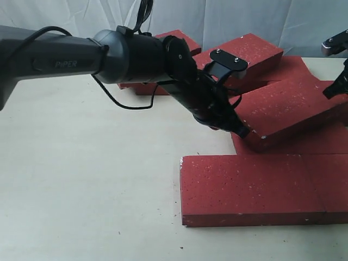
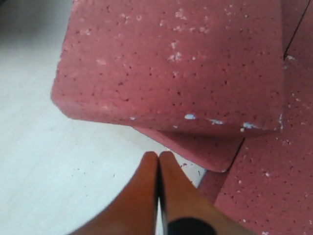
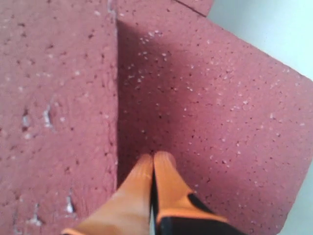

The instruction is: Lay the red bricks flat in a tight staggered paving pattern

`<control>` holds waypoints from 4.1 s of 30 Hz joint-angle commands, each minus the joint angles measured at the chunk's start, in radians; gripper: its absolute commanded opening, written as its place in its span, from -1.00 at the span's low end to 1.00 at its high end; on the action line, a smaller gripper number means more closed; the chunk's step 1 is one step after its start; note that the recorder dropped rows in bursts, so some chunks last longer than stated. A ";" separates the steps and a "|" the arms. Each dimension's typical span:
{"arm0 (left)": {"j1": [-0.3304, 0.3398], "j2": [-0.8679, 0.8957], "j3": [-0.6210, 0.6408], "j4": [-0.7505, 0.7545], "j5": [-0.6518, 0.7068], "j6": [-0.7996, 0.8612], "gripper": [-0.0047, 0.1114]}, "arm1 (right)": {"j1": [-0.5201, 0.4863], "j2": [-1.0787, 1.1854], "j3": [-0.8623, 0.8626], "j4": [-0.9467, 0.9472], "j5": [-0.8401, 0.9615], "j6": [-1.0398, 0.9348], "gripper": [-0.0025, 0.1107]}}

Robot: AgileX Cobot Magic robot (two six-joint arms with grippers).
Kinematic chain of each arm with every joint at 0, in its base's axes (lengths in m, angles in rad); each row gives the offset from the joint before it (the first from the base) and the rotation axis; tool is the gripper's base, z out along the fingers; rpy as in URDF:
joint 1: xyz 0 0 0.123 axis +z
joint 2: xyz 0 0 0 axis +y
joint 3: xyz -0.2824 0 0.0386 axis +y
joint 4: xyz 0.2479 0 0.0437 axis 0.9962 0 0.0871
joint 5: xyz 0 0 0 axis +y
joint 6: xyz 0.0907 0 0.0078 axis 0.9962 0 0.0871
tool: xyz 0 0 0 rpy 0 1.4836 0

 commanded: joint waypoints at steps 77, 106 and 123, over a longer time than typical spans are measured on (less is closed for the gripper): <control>0.612 -0.285 0.658 0.395 -0.512 -0.175 -0.92 | 0.648 0.055 -0.004 0.208 -0.137 0.161 -0.97; 0.651 -0.113 0.512 0.329 -0.388 -0.168 -0.92 | 0.827 0.115 -0.004 0.381 -0.046 -0.150 -0.97; 0.579 -0.106 0.507 0.318 -0.480 -0.170 -0.92 | 0.821 0.122 -0.004 0.265 -0.157 -0.040 -0.97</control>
